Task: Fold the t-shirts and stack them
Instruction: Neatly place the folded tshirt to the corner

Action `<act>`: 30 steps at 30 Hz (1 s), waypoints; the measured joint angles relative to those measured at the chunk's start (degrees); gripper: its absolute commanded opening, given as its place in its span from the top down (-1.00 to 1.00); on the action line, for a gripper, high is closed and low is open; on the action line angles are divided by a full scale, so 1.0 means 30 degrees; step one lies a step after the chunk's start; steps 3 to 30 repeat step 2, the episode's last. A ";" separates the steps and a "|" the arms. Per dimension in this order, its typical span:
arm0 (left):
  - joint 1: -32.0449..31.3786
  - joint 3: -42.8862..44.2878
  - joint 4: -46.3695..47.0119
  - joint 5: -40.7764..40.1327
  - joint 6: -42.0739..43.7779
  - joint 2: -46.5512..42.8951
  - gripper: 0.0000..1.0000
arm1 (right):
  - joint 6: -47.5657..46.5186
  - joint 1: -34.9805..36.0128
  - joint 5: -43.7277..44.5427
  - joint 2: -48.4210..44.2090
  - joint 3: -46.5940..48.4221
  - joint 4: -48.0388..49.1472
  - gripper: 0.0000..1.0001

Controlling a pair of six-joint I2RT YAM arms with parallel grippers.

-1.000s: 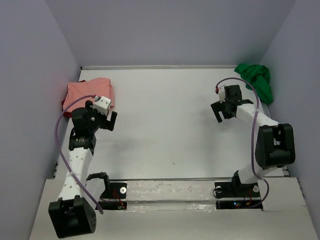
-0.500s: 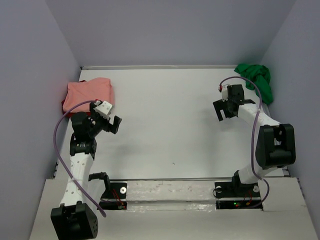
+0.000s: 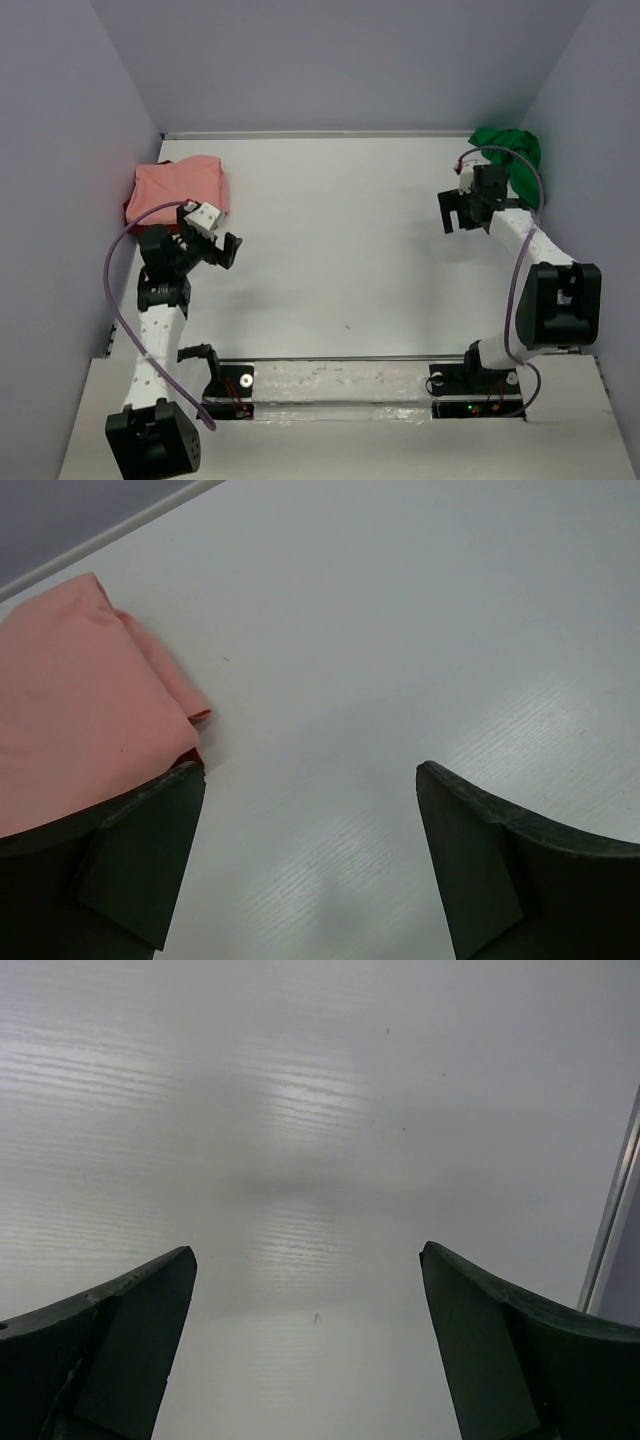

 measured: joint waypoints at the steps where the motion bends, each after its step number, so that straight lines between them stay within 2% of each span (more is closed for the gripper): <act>1: 0.0022 0.0000 0.0000 -0.0007 0.0007 0.0036 -0.98 | -0.0022 -0.0328 -0.0393 -0.0233 0.0000 -0.0007 -0.99; 30: 0.0080 0.0000 0.0000 -0.0029 0.0007 0.0138 -0.98 | -0.0022 -0.0641 -0.0699 -0.0430 -0.0007 -0.0022 -0.99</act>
